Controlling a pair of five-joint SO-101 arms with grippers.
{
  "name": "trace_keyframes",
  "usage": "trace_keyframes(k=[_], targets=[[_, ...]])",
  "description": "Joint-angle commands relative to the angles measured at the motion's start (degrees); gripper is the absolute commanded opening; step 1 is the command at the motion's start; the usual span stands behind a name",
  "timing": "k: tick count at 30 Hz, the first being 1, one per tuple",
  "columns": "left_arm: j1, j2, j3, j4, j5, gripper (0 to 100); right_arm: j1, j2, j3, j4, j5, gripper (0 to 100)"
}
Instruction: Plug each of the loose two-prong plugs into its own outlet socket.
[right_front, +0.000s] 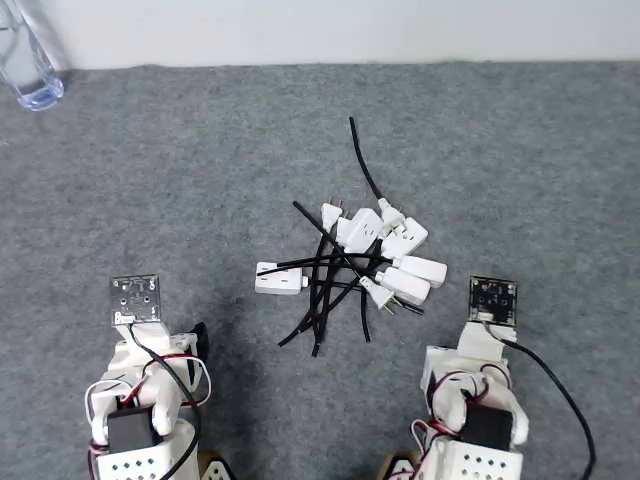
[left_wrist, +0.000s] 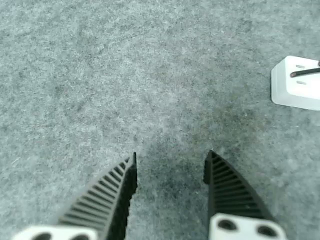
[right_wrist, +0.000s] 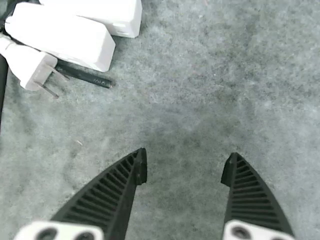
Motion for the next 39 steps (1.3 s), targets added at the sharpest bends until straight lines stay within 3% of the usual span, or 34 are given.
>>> trace_keyframes(k=[1,6,11,36,39], targets=[[0.2,-0.7,-0.2,0.2,-0.4,21,-11.6,-0.3,1.0,0.2,-0.7,25.3],[0.2,-0.7,-0.2,0.2,-0.4,21,-35.2,-0.3,1.0,0.2,-0.5,25.3],[0.2,-0.7,-0.2,0.2,-0.4,21,-48.1,-0.1,1.0,0.2,-0.4,25.3],[0.2,-0.7,-0.2,0.2,-0.4,21,-49.3,-0.2,1.0,0.2,-0.3,25.3],[0.2,-0.7,-0.2,0.2,-0.4,21,-46.9,-0.3,1.0,0.2,-0.3,25.3]])
